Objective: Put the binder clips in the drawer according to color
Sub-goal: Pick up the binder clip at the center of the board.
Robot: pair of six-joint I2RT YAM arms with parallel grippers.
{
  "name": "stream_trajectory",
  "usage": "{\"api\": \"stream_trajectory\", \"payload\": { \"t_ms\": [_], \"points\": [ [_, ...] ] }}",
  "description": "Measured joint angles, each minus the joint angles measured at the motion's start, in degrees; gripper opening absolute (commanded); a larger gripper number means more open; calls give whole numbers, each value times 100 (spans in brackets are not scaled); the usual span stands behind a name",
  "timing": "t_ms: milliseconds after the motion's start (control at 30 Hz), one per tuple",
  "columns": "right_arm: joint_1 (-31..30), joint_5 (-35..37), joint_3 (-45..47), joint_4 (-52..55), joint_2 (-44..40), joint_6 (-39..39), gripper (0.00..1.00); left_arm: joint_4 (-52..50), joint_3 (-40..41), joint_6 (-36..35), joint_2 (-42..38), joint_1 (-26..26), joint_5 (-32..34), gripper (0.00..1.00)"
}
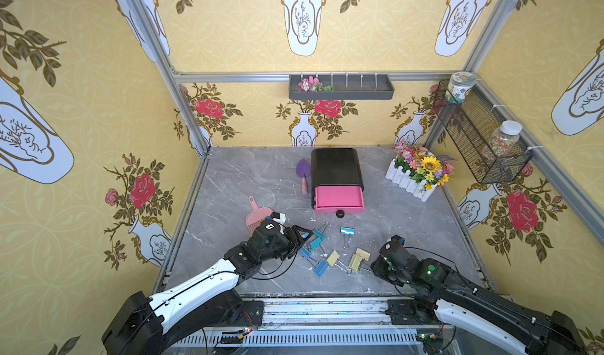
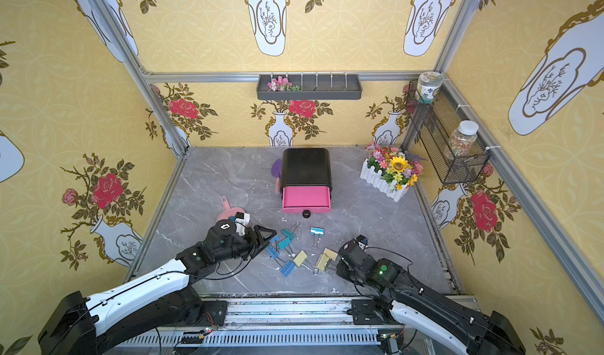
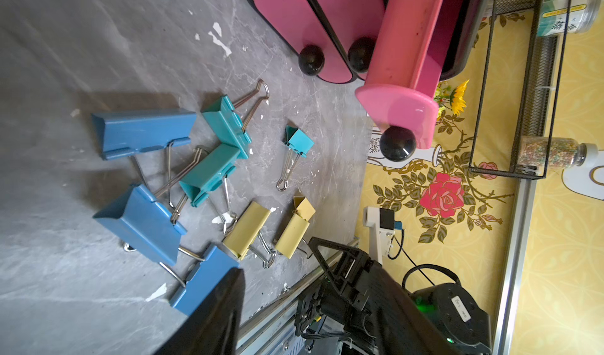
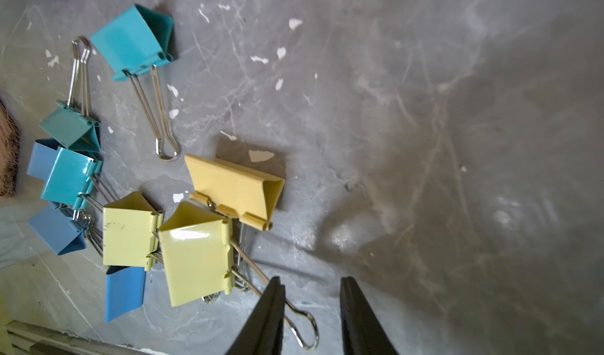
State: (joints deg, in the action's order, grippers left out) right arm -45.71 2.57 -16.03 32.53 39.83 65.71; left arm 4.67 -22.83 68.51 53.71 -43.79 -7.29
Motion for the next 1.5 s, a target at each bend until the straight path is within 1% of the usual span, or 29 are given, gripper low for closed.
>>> {"api": "stream_trajectory", "payload": {
  "t_ms": [67, 200, 233, 333, 433, 633, 767, 967, 1267, 1433, 1500],
  "points": [
    [0, -94, 76, -138, 15, 4, 28, -2, 0, -2, -4, 0, 0, 66],
    [-4, -227, 232, -433, -9, 125, 27, -2, 0, -17, -31, 0, 0, 66],
    [-4, -260, 262, -498, -15, 160, 28, -2, 0, -17, -46, 0, 0, 66],
    [-9, -332, 343, -686, -83, 223, 36, -4, 0, -22, -92, 0, 0, 66],
    [-37, -404, 343, -730, -160, 286, 37, -4, 0, -42, -118, 0, 2, 66],
    [-42, -553, 396, -1014, -195, 306, 33, -4, 2, -42, -120, -2, 2, 66],
    [-42, -693, 446, -1257, -2, 310, 30, -4, 2, -42, -157, -4, 2, 66],
    [-48, -833, 470, -1523, 293, 348, 29, -4, 17, -39, -234, -4, 4, 66],
    [-52, -1078, 623, -1727, 153, 369, 25, -24, 63, -39, -332, -4, 26, 66],
    [-52, -1235, 796, -1963, 59, 476, 24, -26, 70, -35, -337, -4, 28, 66],
    [-52, -1298, 866, -2140, 90, 525, 21, -26, 72, -33, -341, -4, 31, 66]
  ]
}}
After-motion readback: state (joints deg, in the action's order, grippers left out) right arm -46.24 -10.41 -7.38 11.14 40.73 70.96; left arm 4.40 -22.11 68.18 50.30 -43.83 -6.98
